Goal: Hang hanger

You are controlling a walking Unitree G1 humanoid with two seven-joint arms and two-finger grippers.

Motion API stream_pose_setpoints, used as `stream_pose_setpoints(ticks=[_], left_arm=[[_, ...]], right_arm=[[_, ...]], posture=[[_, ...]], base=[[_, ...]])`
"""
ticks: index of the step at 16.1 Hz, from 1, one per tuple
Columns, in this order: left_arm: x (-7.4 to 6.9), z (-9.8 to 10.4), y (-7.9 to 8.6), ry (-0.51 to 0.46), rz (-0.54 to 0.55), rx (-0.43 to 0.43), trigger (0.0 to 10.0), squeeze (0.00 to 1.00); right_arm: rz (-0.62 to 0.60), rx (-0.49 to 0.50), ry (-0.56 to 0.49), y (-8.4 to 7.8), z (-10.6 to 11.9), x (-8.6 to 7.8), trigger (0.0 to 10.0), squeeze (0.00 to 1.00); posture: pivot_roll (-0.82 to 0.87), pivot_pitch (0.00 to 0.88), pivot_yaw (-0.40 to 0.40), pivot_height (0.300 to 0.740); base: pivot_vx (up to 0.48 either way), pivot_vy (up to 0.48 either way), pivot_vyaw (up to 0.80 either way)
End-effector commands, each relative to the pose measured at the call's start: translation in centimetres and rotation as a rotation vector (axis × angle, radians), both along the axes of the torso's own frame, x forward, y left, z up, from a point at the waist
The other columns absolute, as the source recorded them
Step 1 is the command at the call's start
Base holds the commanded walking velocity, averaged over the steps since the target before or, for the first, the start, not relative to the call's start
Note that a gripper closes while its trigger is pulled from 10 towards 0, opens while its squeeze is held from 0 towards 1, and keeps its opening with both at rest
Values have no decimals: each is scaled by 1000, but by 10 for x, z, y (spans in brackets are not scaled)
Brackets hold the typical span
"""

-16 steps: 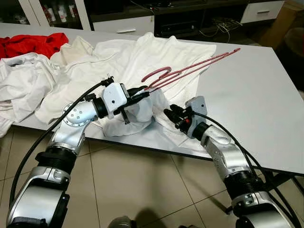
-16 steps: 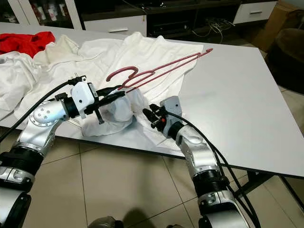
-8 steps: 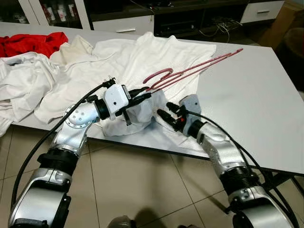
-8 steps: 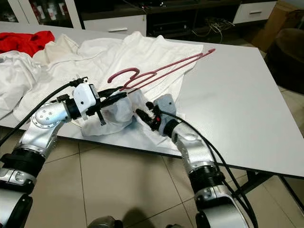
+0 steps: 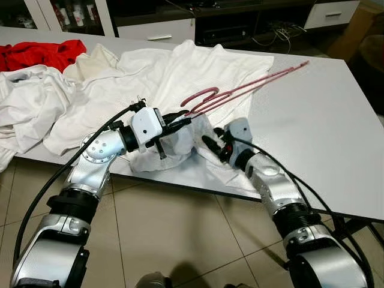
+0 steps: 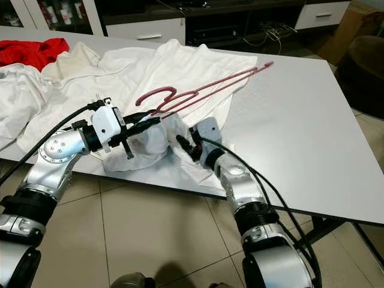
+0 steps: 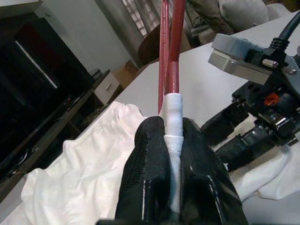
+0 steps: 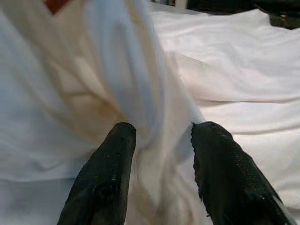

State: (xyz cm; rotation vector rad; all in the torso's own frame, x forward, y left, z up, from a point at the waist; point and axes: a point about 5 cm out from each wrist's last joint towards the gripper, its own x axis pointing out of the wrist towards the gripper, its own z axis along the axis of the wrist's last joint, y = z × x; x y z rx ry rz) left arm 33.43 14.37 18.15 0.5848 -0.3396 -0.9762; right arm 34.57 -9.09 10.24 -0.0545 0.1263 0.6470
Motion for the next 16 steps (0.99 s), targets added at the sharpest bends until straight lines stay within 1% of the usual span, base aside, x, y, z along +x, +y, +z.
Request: stream_pose_setpoints(ticks=[1, 2, 4, 8, 10, 14, 16], left_arm=[[-1, 3, -3, -8, -14, -2, 392, 0], [-1, 3, -3, -8, -15, -2, 353, 0], [-1, 3, -3, -7, -17, -2, 353, 0], [-2, 2, -3, -5, -17, 0, 353, 0], [-1, 3, -4, -5, -18, 0, 314, 0], [-1, 4, -4, -10, -19, 0, 235, 0], [0, 5, -3, -17, -11, -3, 39, 0]], right_arm=[[40, 22, -24, 6, 6, 1, 1098, 0], [61, 35, -30, 9, 6, 0, 0, 0], [76, 54, -41, 11, 6, -2, 0, 0], [68, 57, -66, 6, 4, -5, 0, 0], [55, 61, -67, 4, 2, -5, 0, 0], [75, 66, -60, 6, 0, -10, 0, 0], [68, 66, -51, 3, -2, -11, 0, 0]], posture=[[152, 24, 3, 740], [152, 25, 3, 740], [152, 27, 3, 740], [149, 29, 3, 740], [147, 29, 4, 740], [144, 30, 5, 740], [144, 30, 5, 740]], base=[[0, 0, 0], [0, 0, 0], [0, 0, 0], [0, 0, 0], [0, 0, 0], [0, 0, 0], [0, 0, 0]])
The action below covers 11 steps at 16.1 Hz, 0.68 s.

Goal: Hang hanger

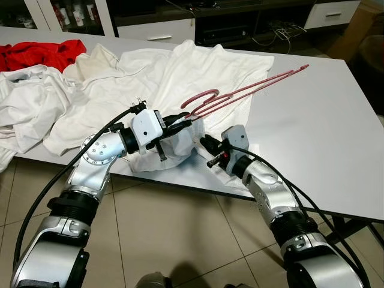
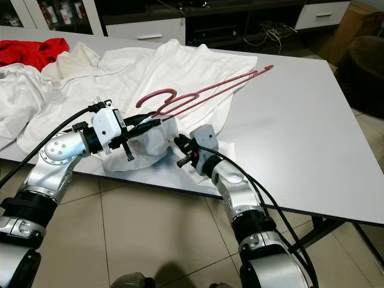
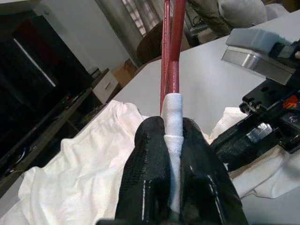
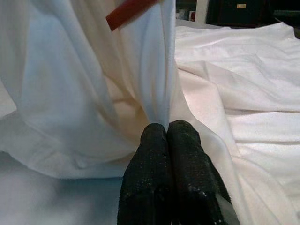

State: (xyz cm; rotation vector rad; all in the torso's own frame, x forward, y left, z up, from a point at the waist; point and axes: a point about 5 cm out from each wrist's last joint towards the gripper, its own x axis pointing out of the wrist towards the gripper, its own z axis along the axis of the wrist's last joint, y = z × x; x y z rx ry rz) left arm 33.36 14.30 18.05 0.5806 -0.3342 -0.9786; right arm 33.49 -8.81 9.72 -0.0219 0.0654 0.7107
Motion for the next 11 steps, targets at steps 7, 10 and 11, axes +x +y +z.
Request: stream_pose_setpoints(ticks=[7, 10, 11], left_arm=[[2, 9, 2, -45, 9, -6, 0, 0], [2, 10, 6, -53, 33, -15, 0, 0], [2, 10, 6, -53, 35, -20, 0, 0]], right_arm=[[-137, -21, -47, -27, 9, 6, 0, 0], [-364, -70, -117, -52, 22, 19, 0, 0], [-415, -80, -129, -57, 24, 22, 0, 0]], posture=[[143, 29, 7, 740], [139, 26, 9, 740], [139, 24, 8, 740]], base=[[0, 0, 0], [0, 0, 0], [0, 0, 0]])
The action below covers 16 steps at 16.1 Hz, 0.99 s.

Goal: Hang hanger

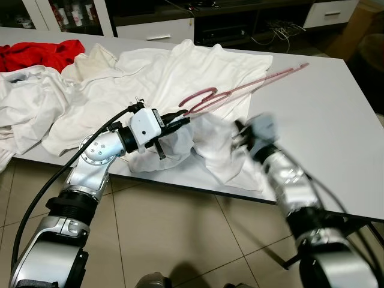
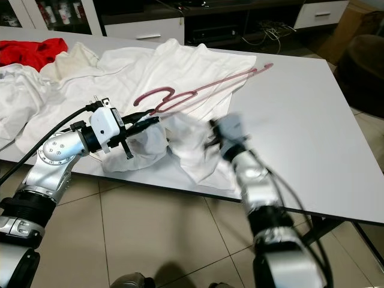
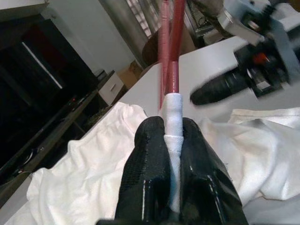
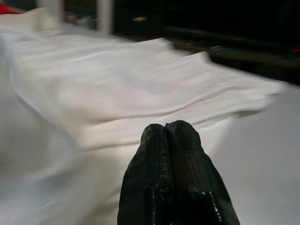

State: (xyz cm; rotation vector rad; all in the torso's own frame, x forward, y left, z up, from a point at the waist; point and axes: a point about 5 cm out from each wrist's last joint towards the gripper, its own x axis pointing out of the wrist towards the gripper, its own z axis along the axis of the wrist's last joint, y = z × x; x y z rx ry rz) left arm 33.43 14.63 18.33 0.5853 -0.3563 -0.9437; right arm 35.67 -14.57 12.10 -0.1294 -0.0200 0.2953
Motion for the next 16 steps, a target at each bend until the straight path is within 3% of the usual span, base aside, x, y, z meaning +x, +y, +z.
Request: stream_pose_setpoints(ticks=[1, 4, 6, 7, 8, 9, 10, 13, 16], left_arm=[[2, 7, 2, -26, 10, -8, 0, 0], [1, 7, 3, -31, 10, -10, 0, 0], [1, 8, 7, -34, 16, -7, 0, 0], [1, 9, 8, -35, 19, -7, 0, 0], [1, 9, 9, -35, 21, -6, 0, 0], [1, 9, 8, -35, 21, -7, 0, 0], [1, 8, 8, -35, 20, -8, 0, 0], [0, 7, 6, -33, 14, -10, 0, 0], [-1, 7, 4, -32, 9, -18, 0, 0]], right_arm=[[-68, -9, -32, -7, 4, 3, 0, 0], [-145, 43, -51, -16, 13, 8, 0, 0], [-110, 77, -31, -13, 15, 10, 0, 0], [-32, 67, -12, -5, 11, 8, 0, 0], [48, 61, 24, 3, 4, 3, 6078, 0], [110, 69, 57, 9, -3, -2, 10000, 16], [152, 71, 81, 13, -8, -6, 10000, 1000], [266, 93, 129, 23, -14, -15, 10000, 1000], [259, 95, 112, 19, -9, -14, 10000, 1000]], posture=[[139, 24, 8, 740], [141, 22, 8, 740], [145, 20, 9, 740], [145, 20, 9, 740], [148, 20, 9, 740], [148, 20, 9, 740], [148, 20, 9, 740], [143, 26, 7, 740], [140, 27, 4, 740]], base=[[0, 0, 0], [0, 0, 0], [0, 0, 0], [0, 0, 0], [0, 0, 0], [0, 0, 0], [0, 0, 0], [0, 0, 0], [0, 0, 0]])
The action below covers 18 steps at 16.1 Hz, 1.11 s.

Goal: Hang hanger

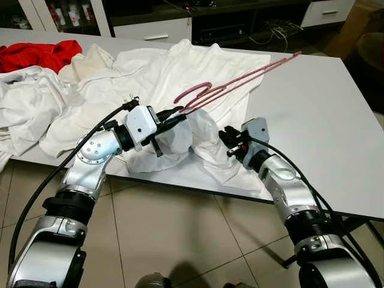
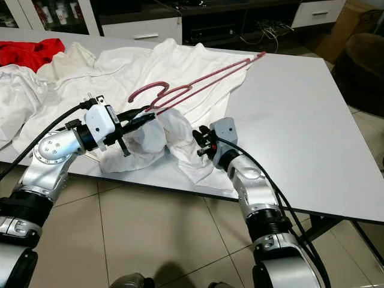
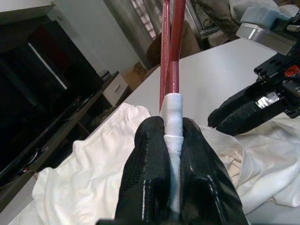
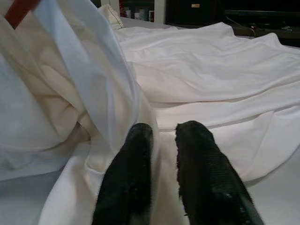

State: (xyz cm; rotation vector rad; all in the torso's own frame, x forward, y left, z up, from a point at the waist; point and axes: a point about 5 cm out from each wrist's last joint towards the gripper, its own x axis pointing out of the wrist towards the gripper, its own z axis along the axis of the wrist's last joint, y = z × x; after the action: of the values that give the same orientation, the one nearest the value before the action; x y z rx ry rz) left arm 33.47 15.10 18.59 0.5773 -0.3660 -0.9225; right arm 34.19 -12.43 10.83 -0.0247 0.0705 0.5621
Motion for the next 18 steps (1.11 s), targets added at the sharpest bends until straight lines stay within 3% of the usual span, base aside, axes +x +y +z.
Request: stream_pose_setpoints(ticks=[1, 5, 7, 10, 11, 18], left_arm=[[-1, 4, -2, -24, -8, -5, 0, 0], [-3, 2, -1, -23, -5, -8, 0, 0], [-3, 2, 0, -23, -3, -8, 0, 0], [-4, 2, 0, -24, -7, -6, 0, 0], [-3, 2, -1, -24, -9, -6, 0, 0], [-4, 3, -2, -27, -14, -5, 0, 0]], right_arm=[[1, 25, -15, -3, 6, 0, 10000, 1000], [24, 54, -38, -5, 15, 0, 10000, 1000], [5, 72, -49, -13, 18, 1, 10000, 1000], [57, 58, -38, -14, 13, -4, 10000, 1000], [90, 54, -31, -10, 9, -7, 10000, 0], [89, 9, -11, 7, -1, -3, 10000, 0]], posture=[[142, 28, 0, 740], [148, 27, -7, 740], [149, 27, -7, 740], [149, 27, -7, 740], [148, 25, -6, 740], [156, 24, -6, 740]], base=[[0, 0, 0], [0, 0, 0], [0, 0, 0], [0, 0, 0], [0, 0, 0], [0, 0, 0]])
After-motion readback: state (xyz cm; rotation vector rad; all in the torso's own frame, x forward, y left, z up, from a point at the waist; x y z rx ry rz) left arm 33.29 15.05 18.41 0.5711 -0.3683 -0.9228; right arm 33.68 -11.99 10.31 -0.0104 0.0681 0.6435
